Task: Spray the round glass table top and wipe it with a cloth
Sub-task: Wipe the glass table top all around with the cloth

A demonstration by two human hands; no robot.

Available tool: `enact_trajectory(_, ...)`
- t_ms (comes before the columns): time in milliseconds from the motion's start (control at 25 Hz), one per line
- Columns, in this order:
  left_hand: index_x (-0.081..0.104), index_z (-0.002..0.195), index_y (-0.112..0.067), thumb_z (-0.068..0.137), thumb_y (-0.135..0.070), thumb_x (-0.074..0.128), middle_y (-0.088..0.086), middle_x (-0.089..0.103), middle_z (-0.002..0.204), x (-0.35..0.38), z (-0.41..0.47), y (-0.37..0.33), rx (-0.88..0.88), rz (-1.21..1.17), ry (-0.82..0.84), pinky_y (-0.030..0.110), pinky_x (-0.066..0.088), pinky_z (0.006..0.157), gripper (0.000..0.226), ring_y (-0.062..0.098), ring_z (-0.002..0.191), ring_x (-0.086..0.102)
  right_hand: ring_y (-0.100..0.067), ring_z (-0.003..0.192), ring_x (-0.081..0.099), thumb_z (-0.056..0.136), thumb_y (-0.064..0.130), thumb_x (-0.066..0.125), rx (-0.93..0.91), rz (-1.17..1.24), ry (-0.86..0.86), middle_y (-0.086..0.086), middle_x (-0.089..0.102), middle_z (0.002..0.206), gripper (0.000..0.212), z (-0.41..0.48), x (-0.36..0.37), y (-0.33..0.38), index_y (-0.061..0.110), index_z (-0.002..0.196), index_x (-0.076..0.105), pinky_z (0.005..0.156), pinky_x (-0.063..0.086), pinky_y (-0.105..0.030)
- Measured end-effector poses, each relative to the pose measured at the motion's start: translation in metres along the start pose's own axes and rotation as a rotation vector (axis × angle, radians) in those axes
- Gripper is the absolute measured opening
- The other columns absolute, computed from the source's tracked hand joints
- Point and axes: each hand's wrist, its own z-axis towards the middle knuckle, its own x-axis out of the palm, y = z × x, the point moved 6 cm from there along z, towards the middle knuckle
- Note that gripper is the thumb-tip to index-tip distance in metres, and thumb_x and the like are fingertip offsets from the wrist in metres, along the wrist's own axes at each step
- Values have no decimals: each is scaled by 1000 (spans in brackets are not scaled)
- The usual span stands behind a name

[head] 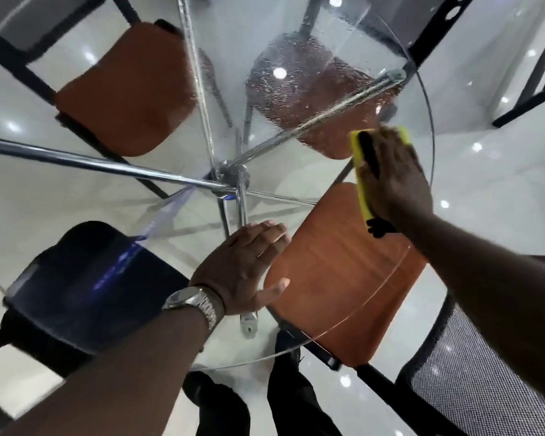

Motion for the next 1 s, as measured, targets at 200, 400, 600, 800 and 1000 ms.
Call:
enact_trajectory(200, 67, 126, -3, 90, -43, 64, 20, 52, 149, -39, -28, 10, -200, -68, -210, 49, 36, 117, 54, 40, 135, 49, -26, 166, 17, 114, 47, 34, -152, -33, 105, -8, 21, 178, 62, -92, 34, 108, 24, 170, 25, 133, 16, -53)
enact_trajectory(400, 61, 134, -5, 93, -47, 60, 17, 50, 151, -47, -79, 83, -389, 141, -140, 53, 36, 116, 59, 40, 135, 47, -25, 158, 38, 113, 36, 47, -483, 14, 23, -5, 45, 168, 49, -23, 32, 128, 24, 160, 48, 125, 34, -55)
enact_trajectory(600, 52, 145, -3, 95, -47, 57, 16, 40, 160, -30, -83, 94, -398, 124, -57, 55, 29, 121, 66, 40, 146, 37, -25, 166, 13, 113, 46, 27, 163, 2, 3, -6, 18, 179, 62, -41, 47, 157, 23, 170, 22, 133, 14, -53)
enact_trajectory(800, 53, 143, -4, 93, -44, 63, 15, 30, 166, -37, -81, 96, -399, 91, -79, 55, 26, 123, 65, 37, 152, 29, -21, 162, 28, 112, 49, 41, -542, -19, 80, -3, 36, 173, 58, 7, 60, 171, 27, 166, 38, 128, 28, -54)
enact_trajectory(1000, 51, 144, -4, 93, -45, 58, 14, 33, 165, -36, -79, 98, -402, 56, -20, 54, 23, 125, 66, 35, 153, 30, -23, 165, 16, 112, 44, 29, 276, 36, 26, -4, 18, 179, 61, -8, 43, 151, 24, 170, 22, 130, 21, -56)
